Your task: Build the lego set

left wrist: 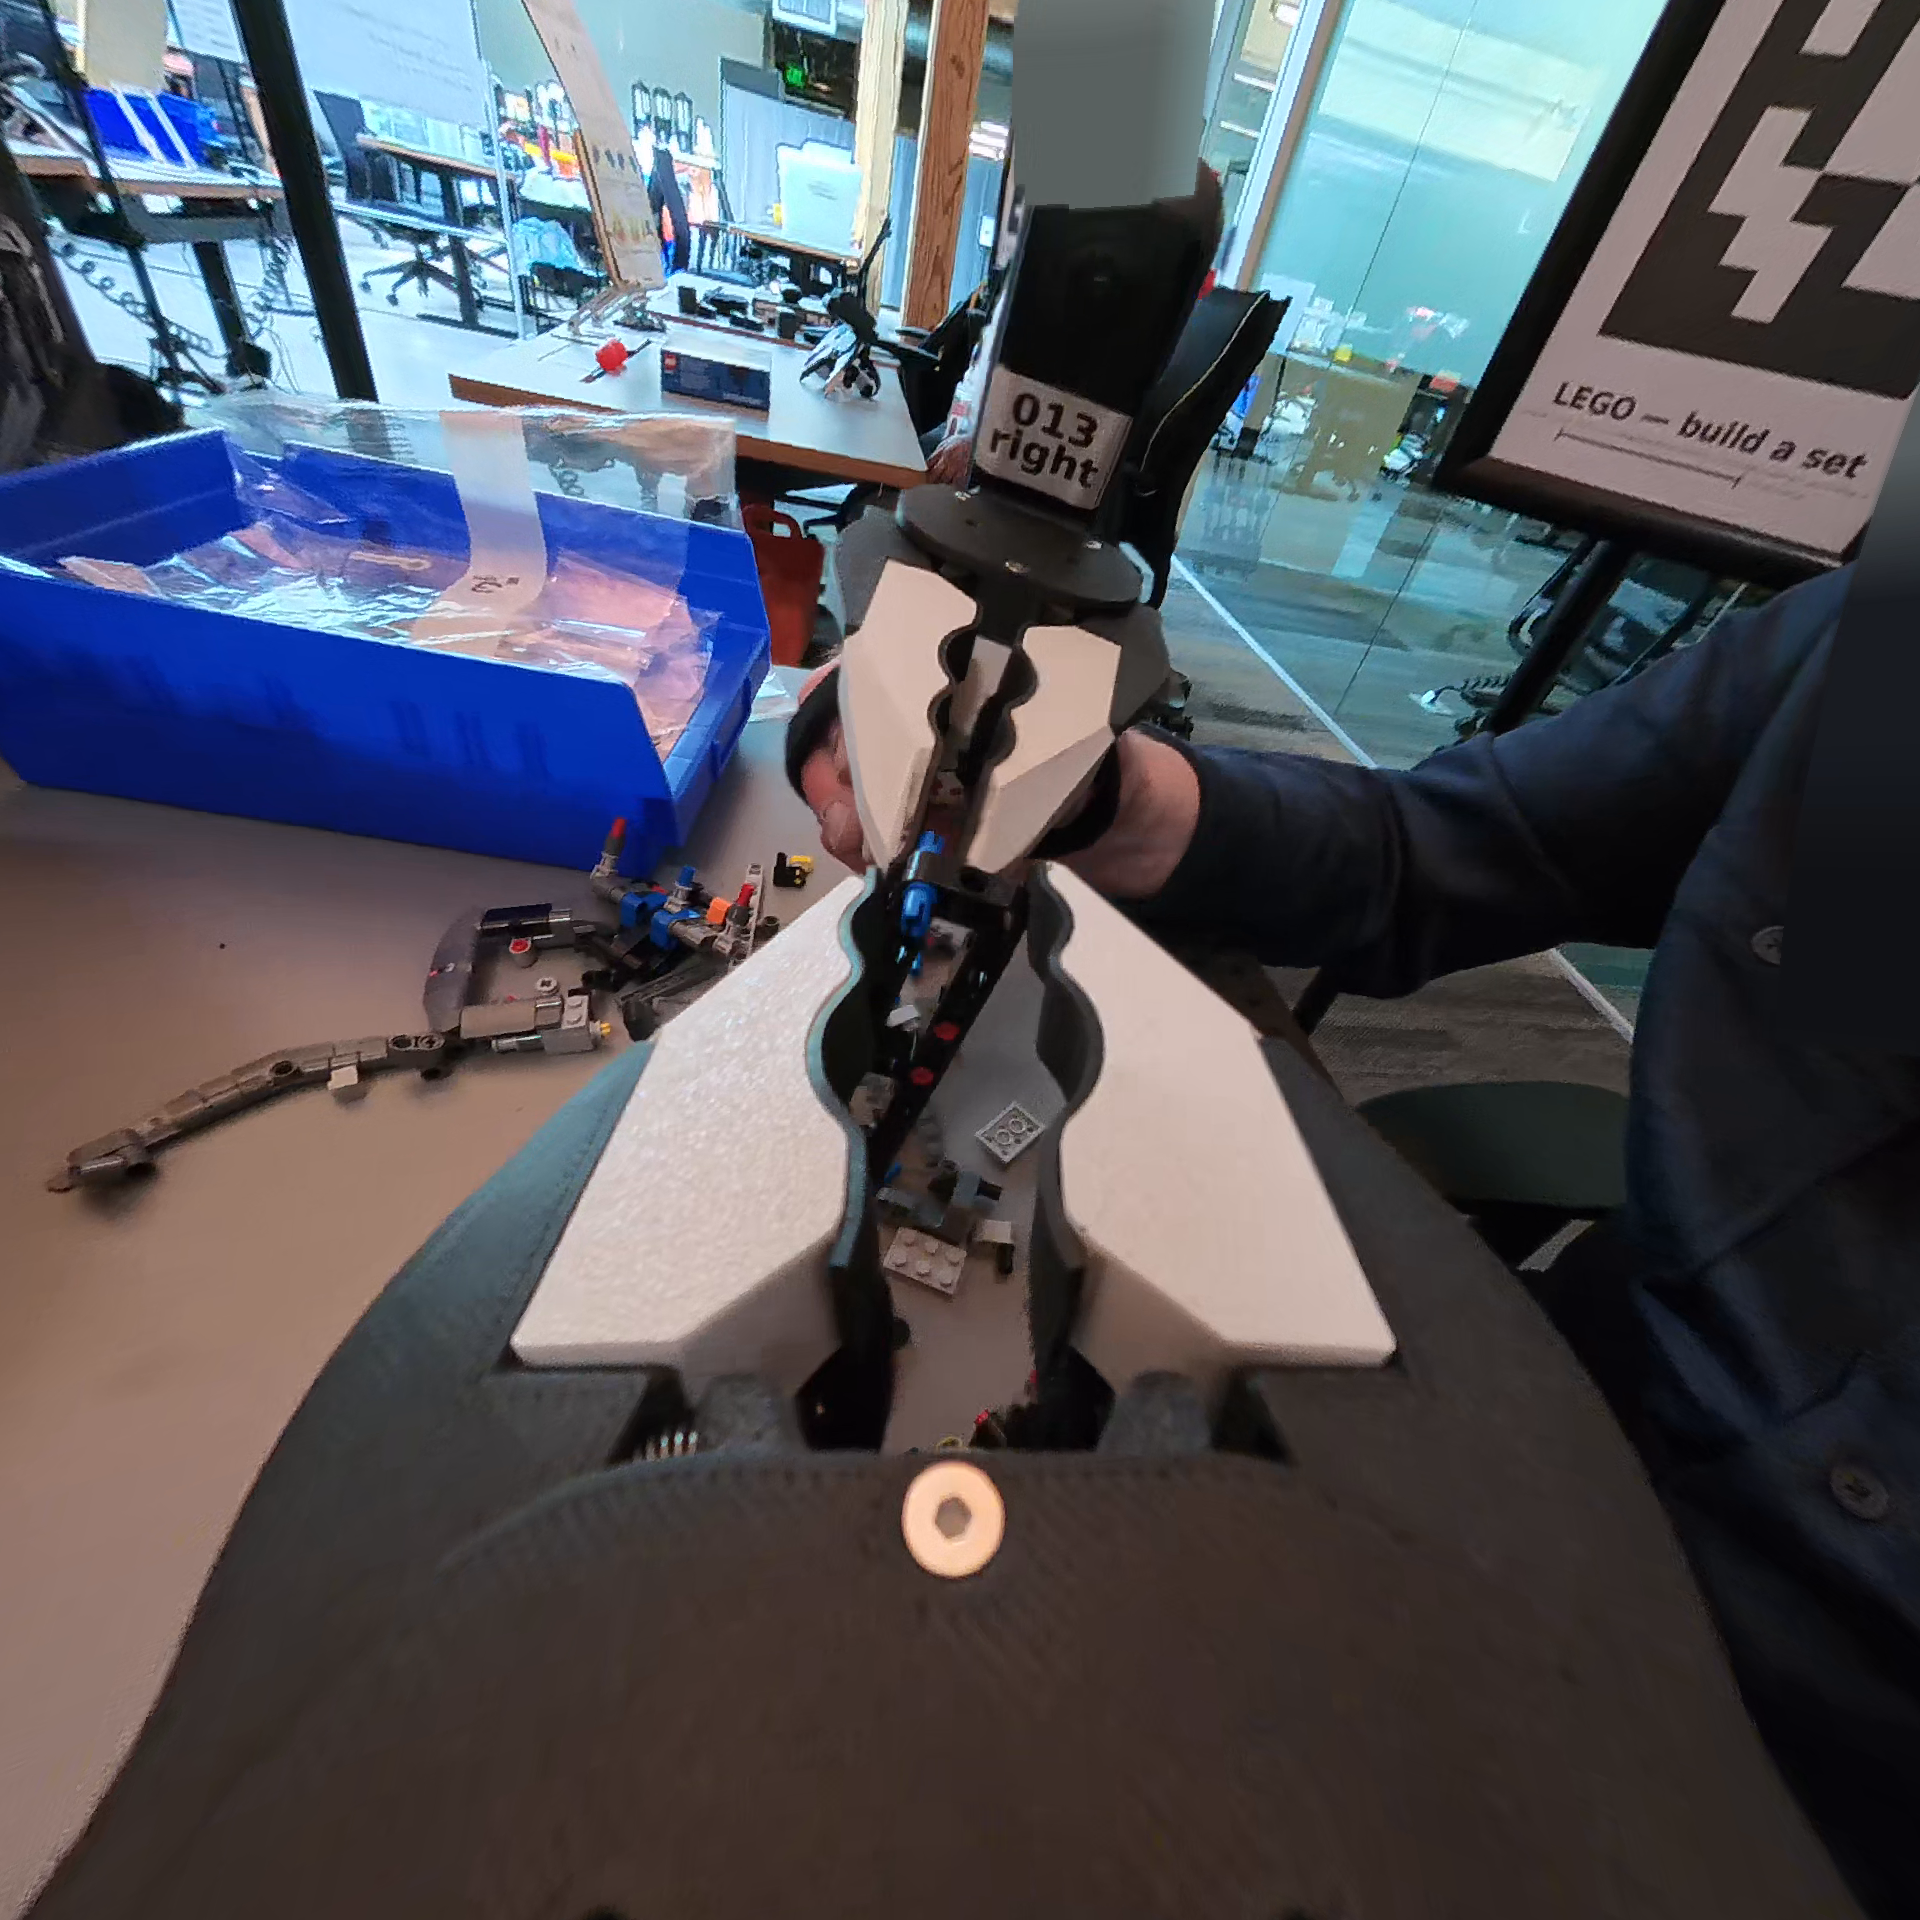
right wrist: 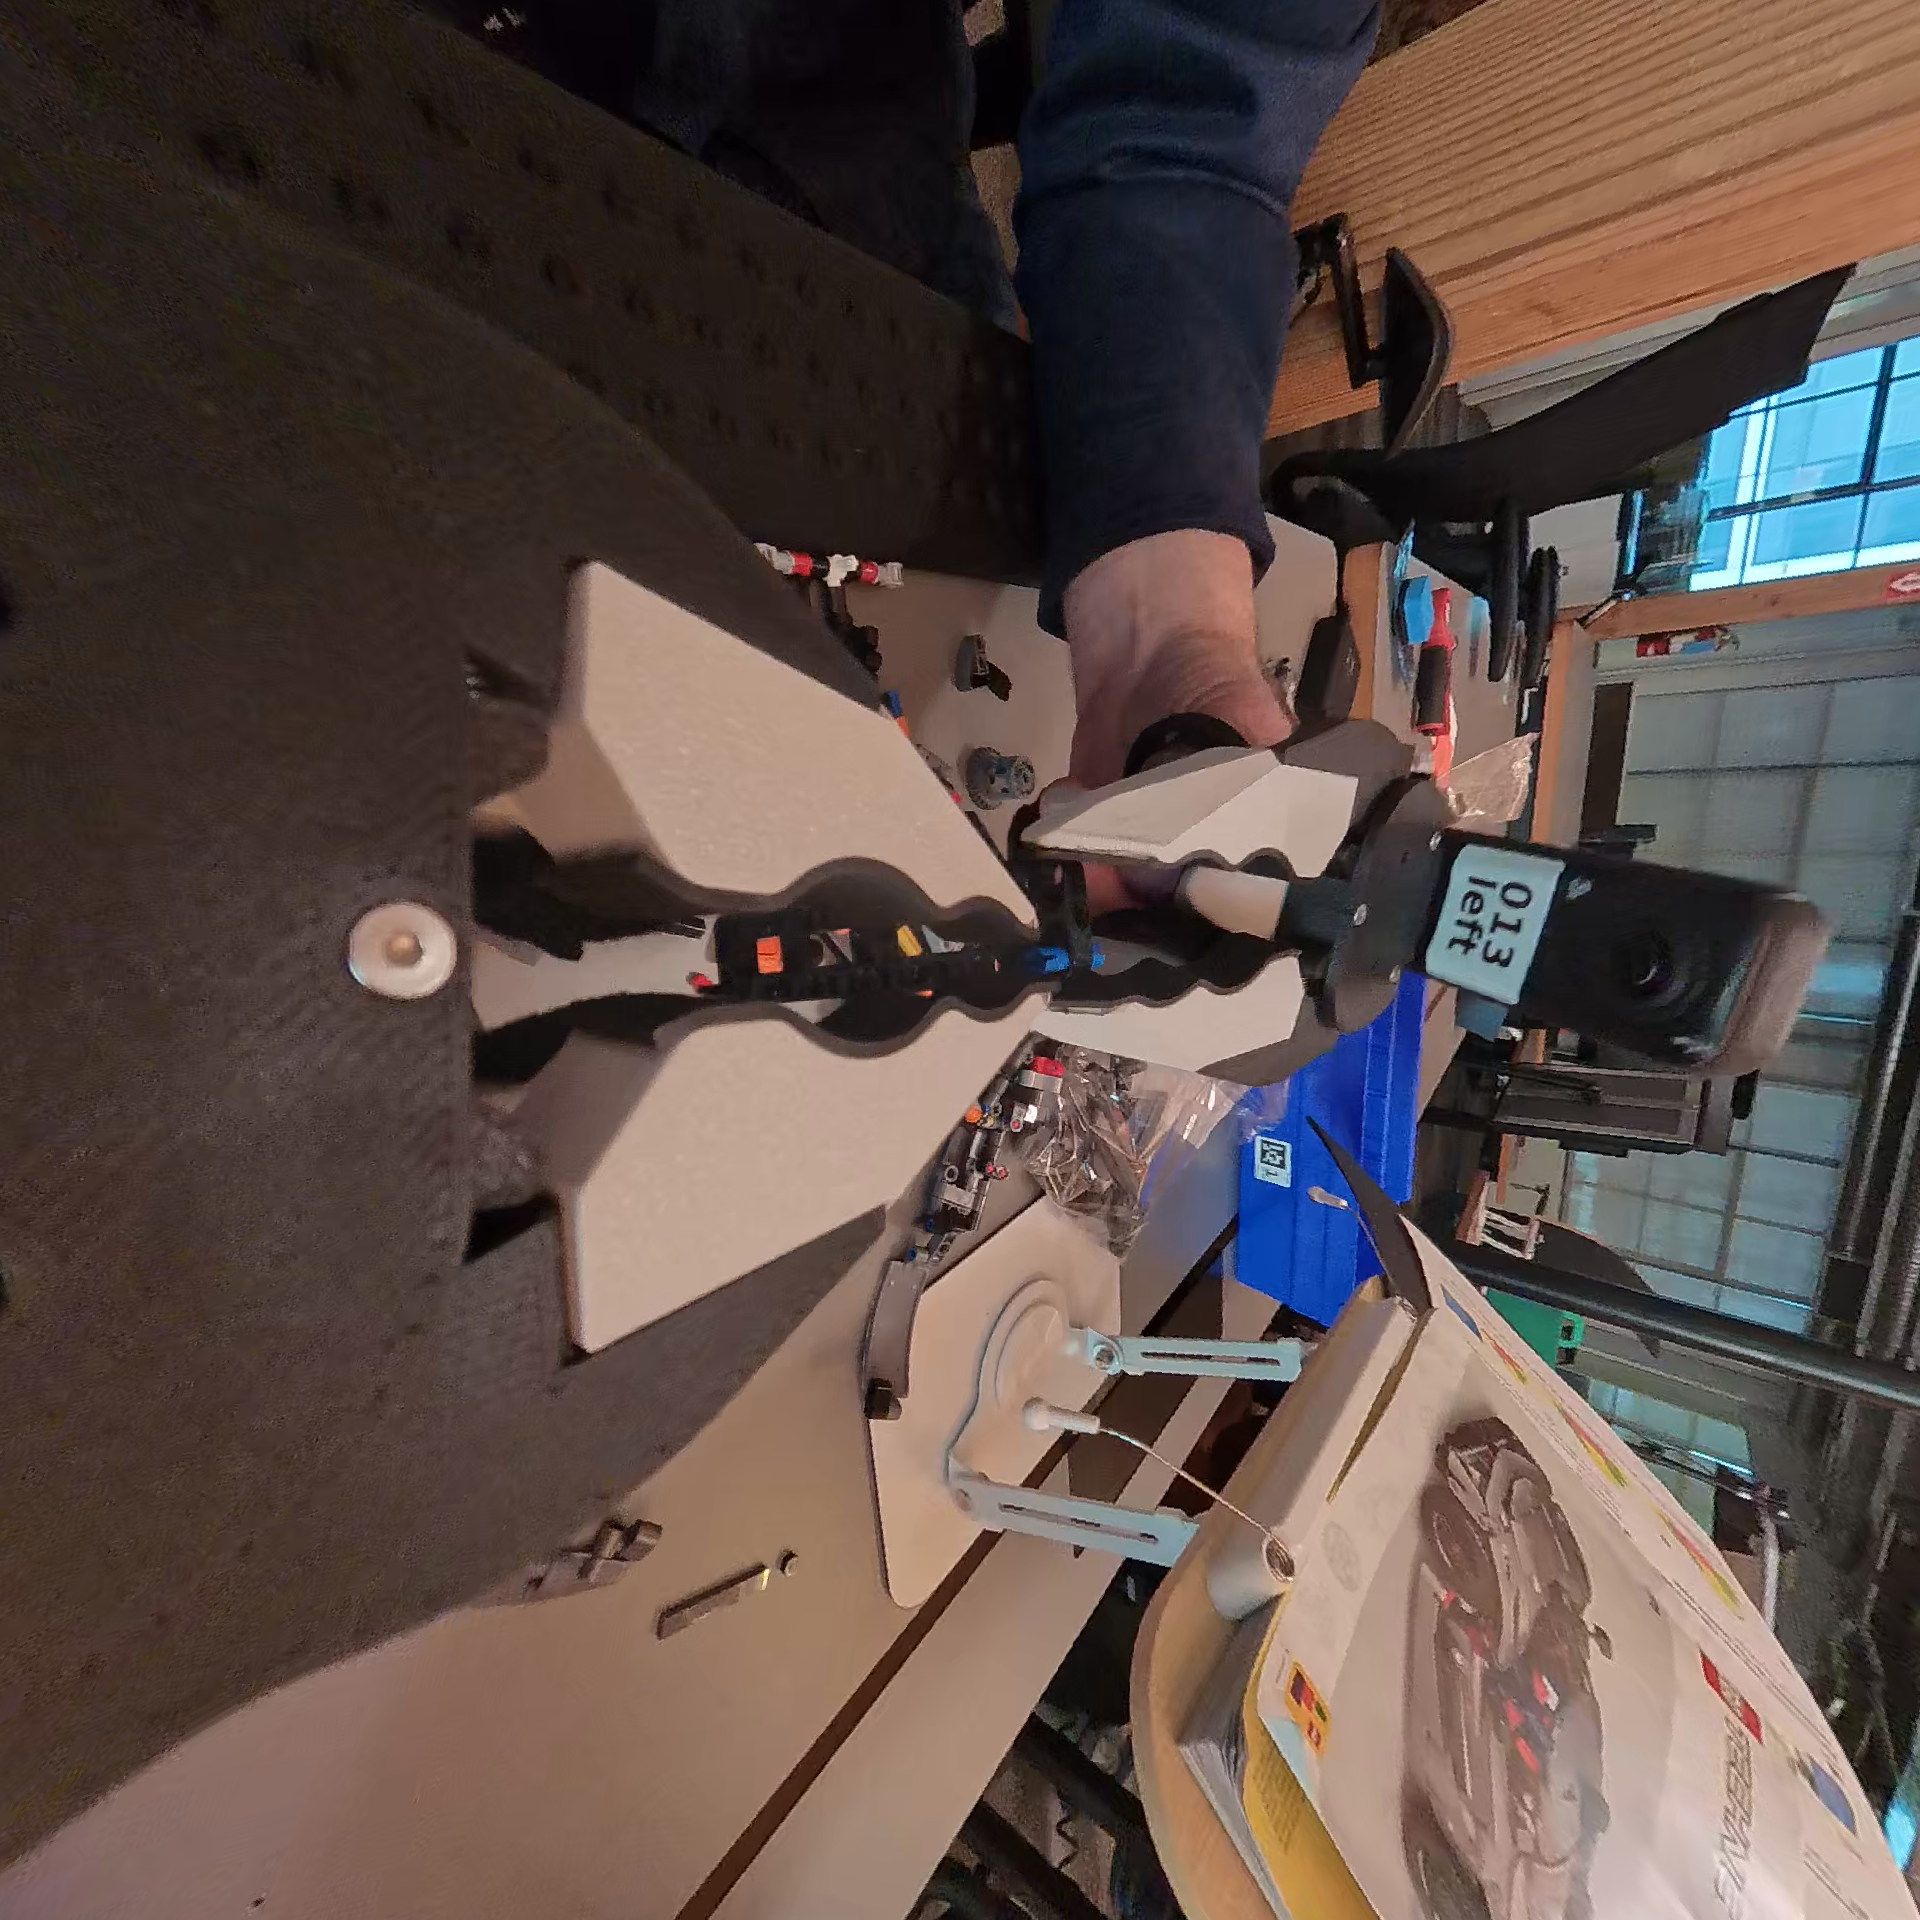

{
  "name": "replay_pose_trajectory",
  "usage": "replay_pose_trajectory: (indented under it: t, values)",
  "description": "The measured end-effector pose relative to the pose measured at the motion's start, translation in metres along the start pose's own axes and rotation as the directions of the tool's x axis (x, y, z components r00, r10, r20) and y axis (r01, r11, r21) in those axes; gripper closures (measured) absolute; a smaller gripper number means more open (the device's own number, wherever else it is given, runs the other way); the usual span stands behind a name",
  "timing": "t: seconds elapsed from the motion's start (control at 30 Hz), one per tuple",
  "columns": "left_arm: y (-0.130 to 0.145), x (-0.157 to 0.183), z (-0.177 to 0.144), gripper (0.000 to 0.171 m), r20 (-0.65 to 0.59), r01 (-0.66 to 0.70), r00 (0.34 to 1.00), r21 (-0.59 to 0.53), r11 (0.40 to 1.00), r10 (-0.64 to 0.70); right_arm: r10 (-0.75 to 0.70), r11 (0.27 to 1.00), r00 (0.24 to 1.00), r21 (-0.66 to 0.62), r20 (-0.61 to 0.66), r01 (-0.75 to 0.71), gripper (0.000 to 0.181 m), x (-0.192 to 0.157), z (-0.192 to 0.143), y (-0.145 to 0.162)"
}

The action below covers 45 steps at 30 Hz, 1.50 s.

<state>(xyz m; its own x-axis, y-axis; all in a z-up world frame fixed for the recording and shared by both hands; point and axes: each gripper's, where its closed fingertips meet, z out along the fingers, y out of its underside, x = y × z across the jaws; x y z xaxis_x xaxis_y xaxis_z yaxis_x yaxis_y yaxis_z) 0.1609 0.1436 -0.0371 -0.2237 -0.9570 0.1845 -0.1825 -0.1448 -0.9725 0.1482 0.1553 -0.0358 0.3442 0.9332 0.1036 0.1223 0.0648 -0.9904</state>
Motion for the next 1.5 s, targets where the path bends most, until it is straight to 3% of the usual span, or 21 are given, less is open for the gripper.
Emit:
replay_pose_trajectory:
  t: [0.17, 0.27, 0.43, 0.57, 0.83, 0.9, 1.07, 1.2, 1.3, 1.5]
  values:
    - [-0.02, -0.001, -0.018, 0.149, -0.047, 0.062, 0.997, 0.144, 0.988, -0.055, 0.002, 1.0, 0.999, 0.025, -0.042, -0.001, 0.168, 0.009, -0.008, -0.004]
    - [-0.032, 0.006, -0.028, 0.149, -0.111, 0.079, 0.992, 0.222, 0.972, -0.055, 0.031, 0.998, 0.998, -0.051, -0.056, -0.034, 0.164, 0.017, -0.007, 0.012]
    - [-0.037, 0.01, -0.032, 0.149, -0.133, 0.078, 0.99, 0.248, 0.966, -0.046, 0.111, 0.976, 0.993, -0.192, 0.034, -0.102, 0.157, 0.008, 0.004, 0.043]
    - [-0.037, 0.011, -0.029, 0.149, -0.126, 0.06, 0.992, 0.246, 0.967, -0.03, 0.092, 0.976, 0.994, -0.202, 0.059, -0.079, 0.176, 0.002, 0.006, 0.044]
    - [-0.044, 0.012, -0.032, 0.148, -0.094, 0.027, 0.996, 0.29, 0.957, 0.0, 0.154, 0.977, 0.983, -0.162, 0.1, -0.136, 0.178, -0.001, 0.004, 0.036]
    - [-0.044, 0.008, -0.033, 0.141, -0.079, 0.029, 0.997, 0.297, 0.955, -0.006, 0.184, 0.975, 0.978, -0.144, 0.101, -0.168, 0.179, 0.002, 0.002, 0.035]
    - [-0.03, 0.008, -0.026, 0.127, -0.117, 0.052, 0.993, 0.233, 0.971, -0.026, 0.237, 0.97, 0.963, -0.078, 0.129, -0.228, 0.18, 0.005, -0.002, 0.026]
    - [-0.005, 0.01, 0.002, 0.124, -0.092, 0.0, 0.996, 0.086, 0.996, 0.007, 0.256, 0.967, 0.956, -0.048, 0.142, -0.252, 0.18, 0.004, -0.002, 0.02]
    - [0.001, 0.001, 0.011, 0.143, 0.023, -0.093, 0.995, 0.035, 0.995, 0.092, 0.274, 0.962, 0.949, -0.047, 0.155, -0.27, 0.18, 0.003, -0.001, 0.02]
    - [-0.007, -0.006, 0.0, 0.147, 0.031, -0.048, 0.999, 0.09, 0.995, 0.045, 0.247, 0.969, 0.964, -0.004, 0.101, -0.248, 0.175, 0.011, -0.004, 0.014]
